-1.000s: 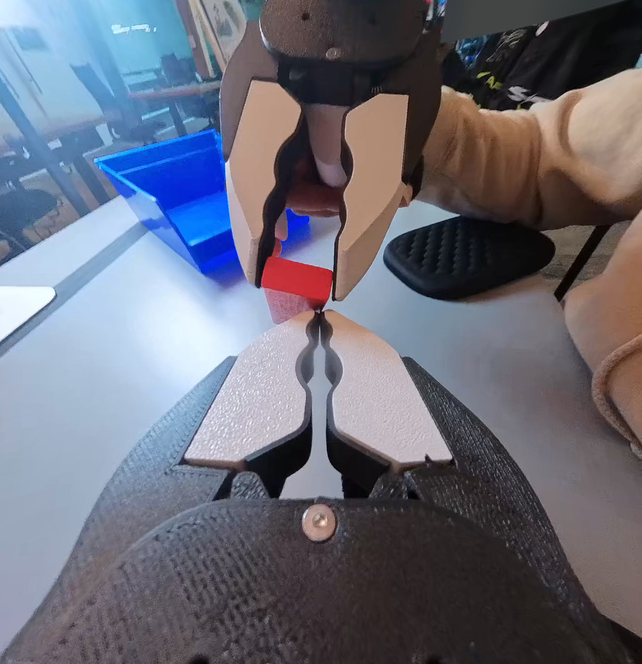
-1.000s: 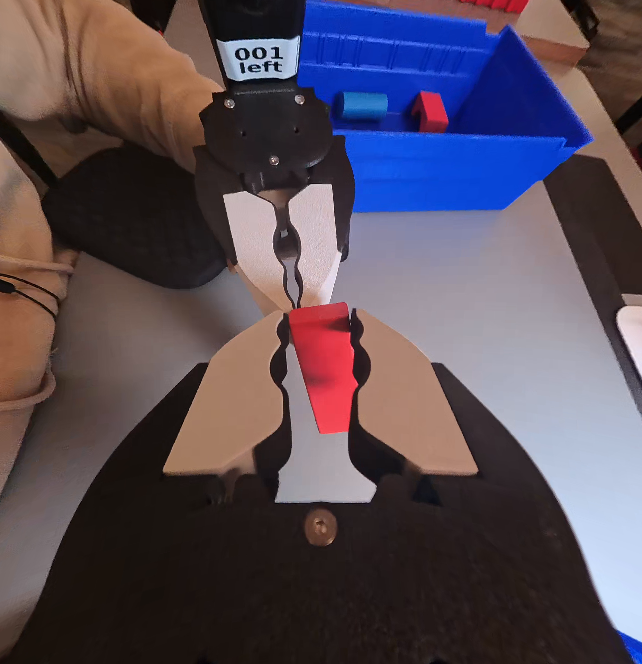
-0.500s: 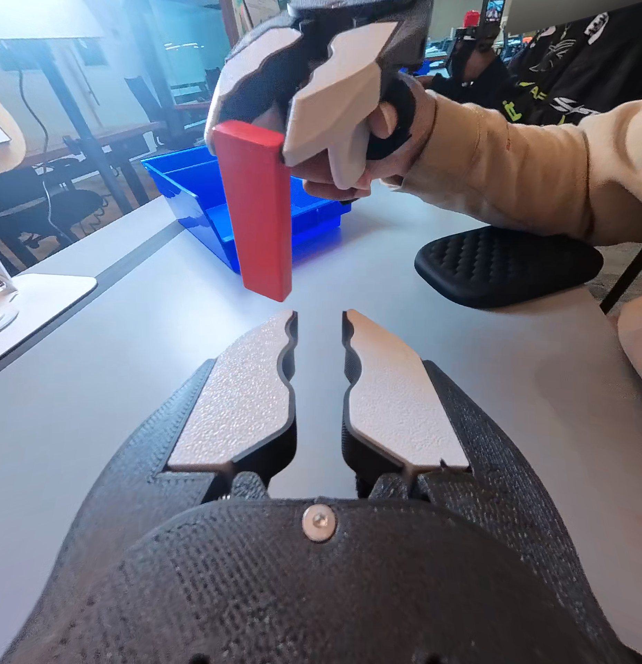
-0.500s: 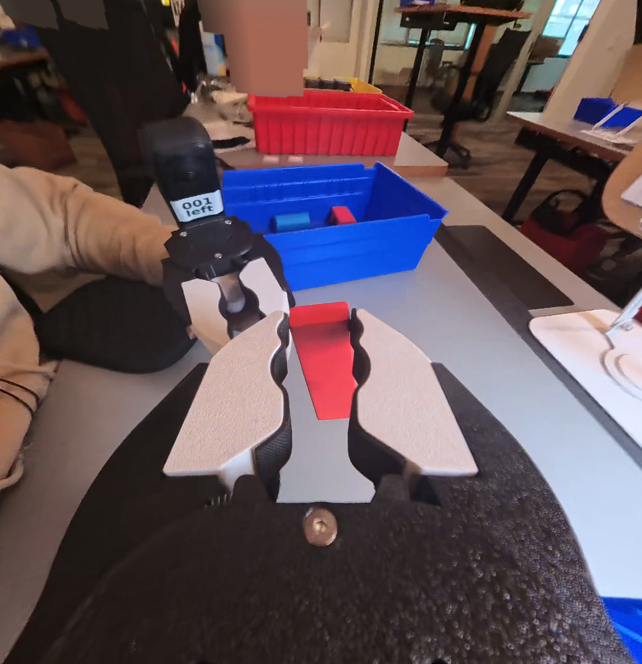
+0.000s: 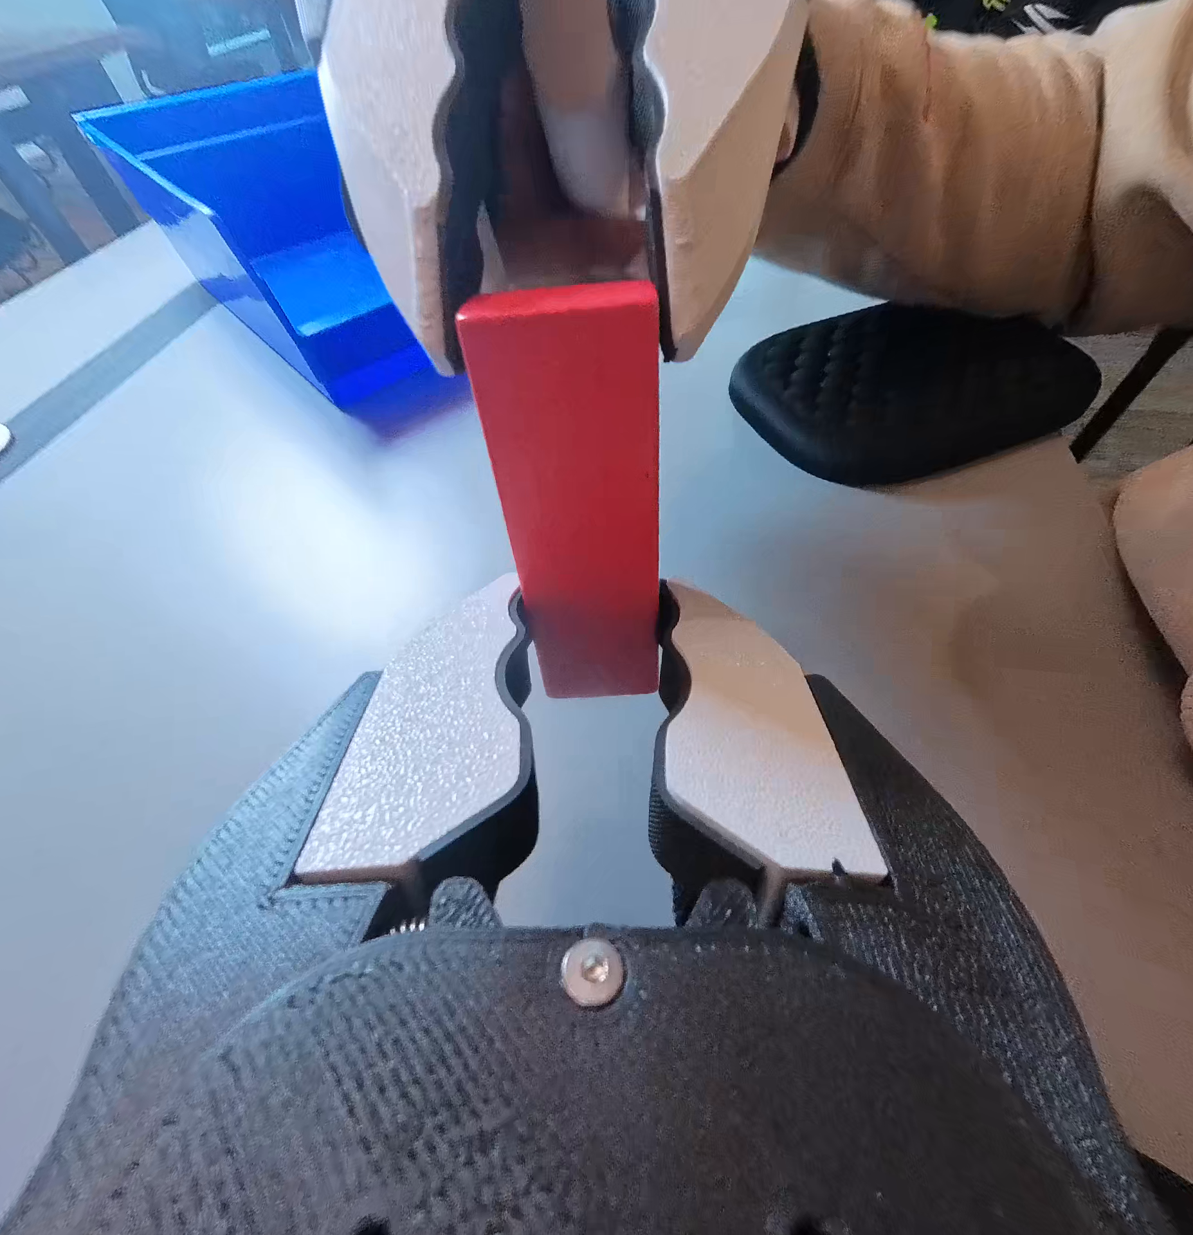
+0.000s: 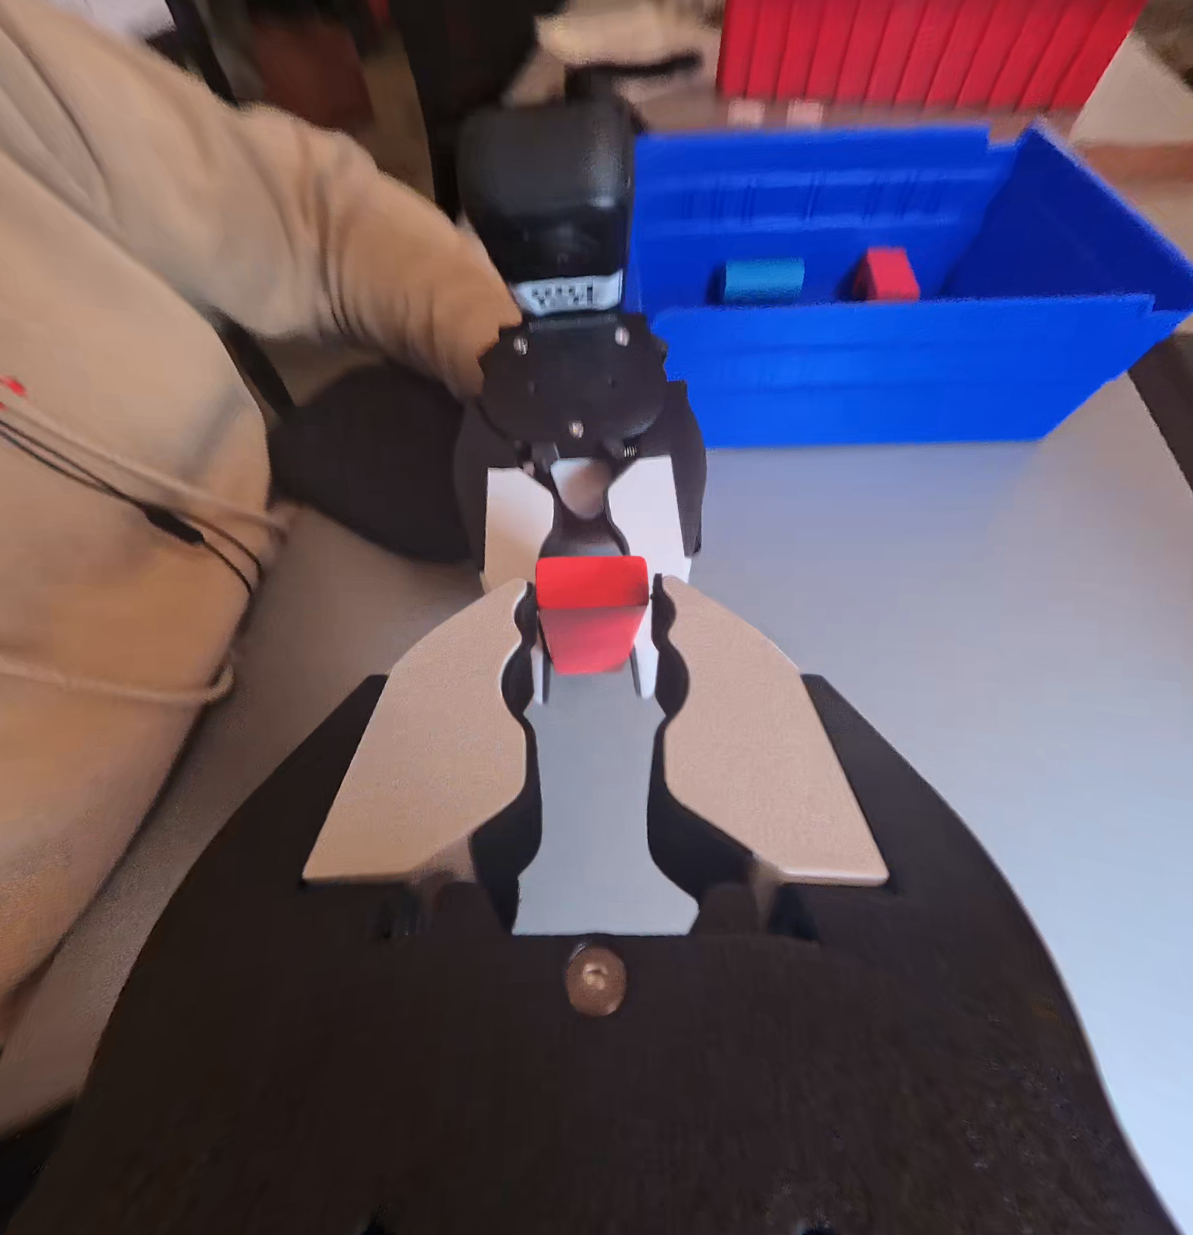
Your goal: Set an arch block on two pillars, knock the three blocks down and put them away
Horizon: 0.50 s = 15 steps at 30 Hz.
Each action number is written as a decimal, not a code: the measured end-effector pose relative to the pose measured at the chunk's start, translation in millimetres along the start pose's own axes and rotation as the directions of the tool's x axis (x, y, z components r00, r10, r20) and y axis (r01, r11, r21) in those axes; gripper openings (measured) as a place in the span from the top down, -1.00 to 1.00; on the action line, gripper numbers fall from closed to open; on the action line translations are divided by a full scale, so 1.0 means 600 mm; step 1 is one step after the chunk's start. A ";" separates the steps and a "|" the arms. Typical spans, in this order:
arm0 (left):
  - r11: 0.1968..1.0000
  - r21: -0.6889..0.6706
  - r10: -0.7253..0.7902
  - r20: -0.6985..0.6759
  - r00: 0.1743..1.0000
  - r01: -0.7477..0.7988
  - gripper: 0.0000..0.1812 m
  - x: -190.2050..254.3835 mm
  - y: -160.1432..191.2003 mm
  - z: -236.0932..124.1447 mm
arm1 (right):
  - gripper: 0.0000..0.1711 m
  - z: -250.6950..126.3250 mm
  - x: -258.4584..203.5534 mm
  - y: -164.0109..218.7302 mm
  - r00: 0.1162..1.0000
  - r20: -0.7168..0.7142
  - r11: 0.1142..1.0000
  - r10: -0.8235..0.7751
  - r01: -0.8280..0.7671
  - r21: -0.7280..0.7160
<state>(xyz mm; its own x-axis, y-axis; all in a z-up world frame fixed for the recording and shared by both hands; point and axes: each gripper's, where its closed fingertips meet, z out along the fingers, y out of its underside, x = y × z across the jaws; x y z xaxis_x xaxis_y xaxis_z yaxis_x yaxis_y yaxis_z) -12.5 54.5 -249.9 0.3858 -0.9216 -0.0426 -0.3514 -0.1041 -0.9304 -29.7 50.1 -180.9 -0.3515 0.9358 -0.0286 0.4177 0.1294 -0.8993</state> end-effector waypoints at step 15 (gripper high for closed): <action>0.998 -0.060 0.024 0.018 1.000 -0.023 0.61 0.001 0.011 0.006 | 0.47 0.020 0.001 0.014 0.989 0.027 0.830 -0.148 0.139 -0.539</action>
<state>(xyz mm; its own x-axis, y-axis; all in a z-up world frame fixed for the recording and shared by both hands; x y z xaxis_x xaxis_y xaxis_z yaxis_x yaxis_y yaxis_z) -11.5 54.9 -257.1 0.3928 -0.9168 -0.0719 -0.4111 -0.1051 -0.9055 -36.1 47.8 -193.8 -0.4320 0.8970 0.0931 0.7500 0.4147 -0.5153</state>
